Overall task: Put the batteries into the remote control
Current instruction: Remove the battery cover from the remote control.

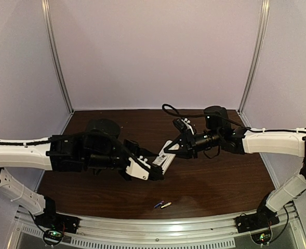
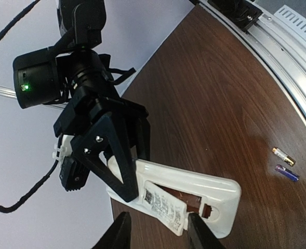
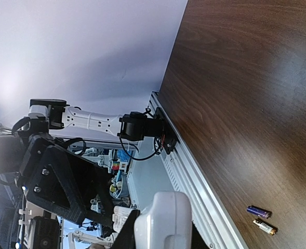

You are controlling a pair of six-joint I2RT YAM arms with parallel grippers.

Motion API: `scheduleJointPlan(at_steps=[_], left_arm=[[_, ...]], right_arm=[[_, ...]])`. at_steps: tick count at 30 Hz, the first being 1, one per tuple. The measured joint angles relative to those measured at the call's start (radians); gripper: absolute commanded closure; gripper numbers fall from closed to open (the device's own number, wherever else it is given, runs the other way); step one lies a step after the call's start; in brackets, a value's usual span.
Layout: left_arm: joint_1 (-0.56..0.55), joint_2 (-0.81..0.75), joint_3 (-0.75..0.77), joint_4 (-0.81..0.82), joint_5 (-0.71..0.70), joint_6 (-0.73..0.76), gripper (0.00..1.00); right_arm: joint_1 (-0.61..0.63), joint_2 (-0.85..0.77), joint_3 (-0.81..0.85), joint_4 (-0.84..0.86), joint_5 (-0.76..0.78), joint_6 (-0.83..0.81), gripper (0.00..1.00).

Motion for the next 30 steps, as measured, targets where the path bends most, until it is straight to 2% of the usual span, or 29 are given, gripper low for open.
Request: scheduleJointPlan(at_steps=[7, 14, 20, 24, 30], left_arm=[[0.000, 0.000, -0.021, -0.001, 0.014, 0.000, 0.61], [0.000, 0.000, -0.021, -0.002, 0.013, -0.010, 0.47], [0.000, 0.000, -0.020, -0.002, -0.005, -0.060, 0.40], [0.013, 0.014, 0.002, -0.015, -0.027, -0.172, 0.40], [0.094, 0.089, 0.141, -0.069, -0.023, -0.478, 0.40]], right_arm=[[-0.008, 0.000, -0.042, 0.130, -0.025, 0.108, 1.00], [-0.031, -0.002, -0.060, 0.173, -0.029, 0.142, 1.00], [-0.052, -0.005, -0.083, 0.202, -0.024, 0.159, 1.00], [-0.061, -0.009, -0.105, 0.237, -0.004, 0.180, 1.00], [-0.087, -0.011, -0.153, 0.326, 0.055, 0.227, 1.00]])
